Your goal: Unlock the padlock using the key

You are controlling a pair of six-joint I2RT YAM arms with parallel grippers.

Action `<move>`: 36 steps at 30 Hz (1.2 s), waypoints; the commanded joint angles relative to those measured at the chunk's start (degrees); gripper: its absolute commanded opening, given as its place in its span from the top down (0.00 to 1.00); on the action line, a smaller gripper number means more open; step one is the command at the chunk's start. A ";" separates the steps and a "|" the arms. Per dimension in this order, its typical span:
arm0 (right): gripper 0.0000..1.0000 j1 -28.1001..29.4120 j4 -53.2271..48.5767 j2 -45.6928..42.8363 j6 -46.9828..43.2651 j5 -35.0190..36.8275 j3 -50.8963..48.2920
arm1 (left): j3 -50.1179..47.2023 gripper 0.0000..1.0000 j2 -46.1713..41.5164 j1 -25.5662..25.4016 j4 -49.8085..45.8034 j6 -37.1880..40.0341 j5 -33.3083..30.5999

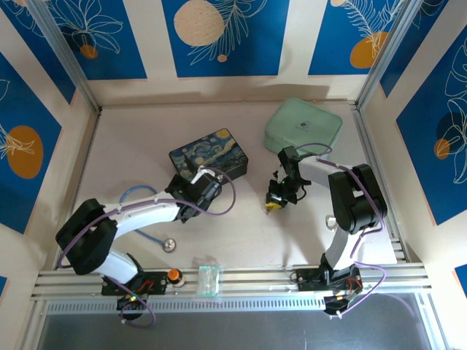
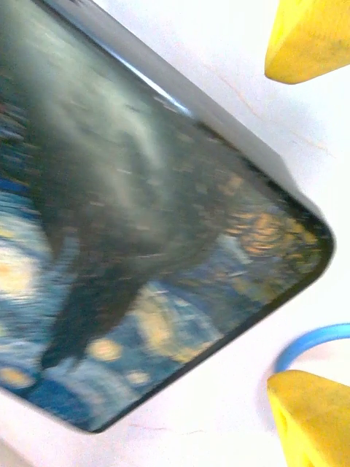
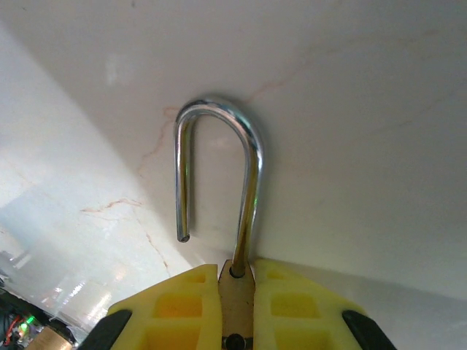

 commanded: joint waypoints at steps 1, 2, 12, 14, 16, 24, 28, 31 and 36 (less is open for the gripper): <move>0.92 -0.40 -6.82 0.98 -2.29 3.95 2.87 | -2.55 0.00 -1.66 1.13 0.04 -6.77 -2.06; 0.91 -0.42 -7.58 1.20 -2.51 5.18 3.61 | -3.13 0.00 -1.90 1.69 1.14 -7.36 -1.67; 0.73 -0.66 -9.08 1.89 -3.31 8.92 5.20 | -4.34 0.00 -0.75 13.04 9.07 -5.32 6.06; 0.71 -0.66 -9.06 1.69 -3.40 9.43 5.20 | -3.70 0.00 -0.15 14.62 9.98 -4.30 6.23; 0.69 -0.66 -9.16 1.69 -3.32 10.06 5.28 | -2.76 0.00 0.29 16.22 10.43 -3.80 7.69; 0.63 -1.10 -9.44 -1.19 -2.96 12.45 4.70 | -2.11 0.00 -1.26 18.90 13.71 -1.51 11.53; 0.58 -1.14 -7.77 -3.08 -2.72 12.53 3.31 | -3.23 0.00 -3.14 18.92 13.50 -1.96 12.88; 0.41 -1.18 -6.36 -6.40 -1.67 14.57 2.66 | -5.16 0.00 -6.64 18.92 14.49 -0.86 13.31; 0.18 -1.16 -3.19 -13.10 -1.81 19.67 2.58 | -8.35 0.00 -14.71 19.52 15.21 -0.10 15.41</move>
